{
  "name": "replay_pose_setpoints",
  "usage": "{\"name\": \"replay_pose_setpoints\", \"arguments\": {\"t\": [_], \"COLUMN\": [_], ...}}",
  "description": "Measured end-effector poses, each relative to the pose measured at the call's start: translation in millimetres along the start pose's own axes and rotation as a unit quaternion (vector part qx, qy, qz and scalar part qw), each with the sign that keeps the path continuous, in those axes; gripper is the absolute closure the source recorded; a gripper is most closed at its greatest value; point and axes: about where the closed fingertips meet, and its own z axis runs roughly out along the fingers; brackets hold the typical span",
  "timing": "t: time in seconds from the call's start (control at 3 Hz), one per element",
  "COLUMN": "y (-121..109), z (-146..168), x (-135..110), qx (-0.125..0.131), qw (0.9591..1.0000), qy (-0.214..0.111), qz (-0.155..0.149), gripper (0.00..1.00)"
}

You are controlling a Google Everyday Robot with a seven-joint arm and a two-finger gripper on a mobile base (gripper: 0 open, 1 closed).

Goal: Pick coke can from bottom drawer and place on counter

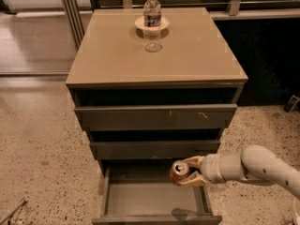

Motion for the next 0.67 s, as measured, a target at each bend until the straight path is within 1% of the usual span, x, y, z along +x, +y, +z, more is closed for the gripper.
{"name": "replay_pose_setpoints", "arguments": {"t": [0.33, 0.67], "y": [-7.4, -6.8], "z": [-22.4, -24.2], "x": [-19.0, -26.2], "qx": [0.016, 0.008], "qw": [0.9996, 0.9996], "qy": [0.013, 0.012], "qz": [-0.021, -0.023], "gripper": [1.00, 1.00]}}
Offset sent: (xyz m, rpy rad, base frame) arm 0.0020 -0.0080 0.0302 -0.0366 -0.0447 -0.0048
